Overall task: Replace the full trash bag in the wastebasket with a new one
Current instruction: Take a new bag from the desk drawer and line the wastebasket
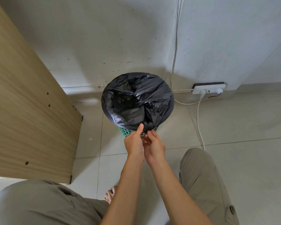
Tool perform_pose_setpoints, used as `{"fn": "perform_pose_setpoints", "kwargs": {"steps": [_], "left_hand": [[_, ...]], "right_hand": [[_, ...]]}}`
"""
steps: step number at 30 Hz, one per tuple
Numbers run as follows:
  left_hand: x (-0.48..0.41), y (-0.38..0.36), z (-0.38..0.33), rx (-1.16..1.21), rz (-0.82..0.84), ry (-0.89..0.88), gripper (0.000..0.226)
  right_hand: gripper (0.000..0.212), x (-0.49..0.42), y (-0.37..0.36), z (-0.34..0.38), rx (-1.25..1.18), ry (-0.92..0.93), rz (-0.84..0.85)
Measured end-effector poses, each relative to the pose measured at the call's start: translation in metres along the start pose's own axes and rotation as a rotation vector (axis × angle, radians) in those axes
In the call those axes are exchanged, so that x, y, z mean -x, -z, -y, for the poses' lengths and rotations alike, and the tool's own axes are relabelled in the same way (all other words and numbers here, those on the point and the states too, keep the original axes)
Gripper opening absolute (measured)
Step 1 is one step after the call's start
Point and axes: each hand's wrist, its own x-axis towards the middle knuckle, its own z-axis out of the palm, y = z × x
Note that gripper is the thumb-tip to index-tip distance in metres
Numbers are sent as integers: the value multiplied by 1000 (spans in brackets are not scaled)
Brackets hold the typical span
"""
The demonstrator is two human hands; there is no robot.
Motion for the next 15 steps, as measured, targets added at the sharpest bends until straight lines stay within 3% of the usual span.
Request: {"fn": "perform_pose_setpoints", "kwargs": {"steps": [7, 13, 15], "left_hand": [[-3, -1, 0, 64, -39, -60, 31], [-7, -5, -2, 62, -43, -61, 18], [-9, -5, -3, 66, -42, -59, 19]], "right_hand": [[27, -10, -3, 1, -79, -115, 159], [9, -18, -1, -8, -111, -83, 28], [12, -15, -4, -4, -100, -43, -25]]}}
